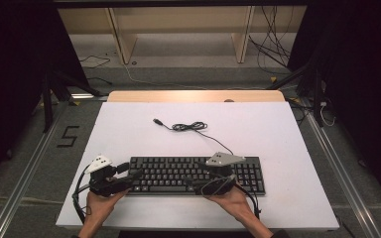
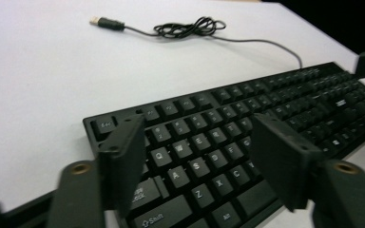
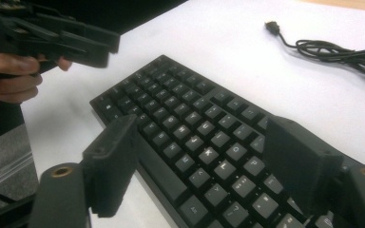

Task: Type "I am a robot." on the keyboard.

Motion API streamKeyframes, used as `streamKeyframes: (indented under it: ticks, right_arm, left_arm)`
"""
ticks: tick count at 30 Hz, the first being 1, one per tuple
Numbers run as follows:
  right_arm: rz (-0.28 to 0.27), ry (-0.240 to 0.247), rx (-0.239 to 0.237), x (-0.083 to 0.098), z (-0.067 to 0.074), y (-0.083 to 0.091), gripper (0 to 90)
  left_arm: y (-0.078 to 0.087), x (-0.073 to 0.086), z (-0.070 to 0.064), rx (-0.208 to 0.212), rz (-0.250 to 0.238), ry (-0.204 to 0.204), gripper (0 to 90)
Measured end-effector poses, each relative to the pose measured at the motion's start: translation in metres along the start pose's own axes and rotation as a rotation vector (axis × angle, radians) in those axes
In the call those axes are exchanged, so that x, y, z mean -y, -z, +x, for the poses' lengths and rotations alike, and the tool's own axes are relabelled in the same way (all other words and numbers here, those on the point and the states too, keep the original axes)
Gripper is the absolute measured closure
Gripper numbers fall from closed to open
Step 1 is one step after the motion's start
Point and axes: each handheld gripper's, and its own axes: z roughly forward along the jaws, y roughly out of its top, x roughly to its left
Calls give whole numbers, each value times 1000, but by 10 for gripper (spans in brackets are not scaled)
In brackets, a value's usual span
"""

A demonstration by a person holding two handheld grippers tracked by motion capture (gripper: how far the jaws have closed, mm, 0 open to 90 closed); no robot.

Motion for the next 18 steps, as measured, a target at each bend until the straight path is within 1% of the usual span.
streamKeyframes:
  ticks: [1, 4, 6, 9, 11, 15, 18]
  right_arm:
    - [-4, -2, 1, 0, 0, 2, 276]
    - [-13, -5, 3, 1, -1, 7, 272]
    - [-17, -6, 4, 2, -2, 10, 272]
    - [-18, -11, 7, 4, -3, 13, 272]
    - [-19, -13, 8, 5, -3, 14, 270]
    - [-21, -15, 8, 6, -3, 17, 262]
    - [-26, -15, 10, 6, -3, 19, 255]
  left_arm:
    - [-1, 0, 0, 4, 3, 6, 418]
    - [-4, 0, 1, -1, 25, -7, 527]
    - [-5, 0, 1, 6, 33, -8, 592]
    - [-9, 1, 0, -4, 63, -33, 696]
    - [-11, 1, 0, -5, 78, -41, 758]
    - [-16, 2, -1, -10, 103, -54, 844]
    - [-18, 2, -1, -15, 117, -62, 880]
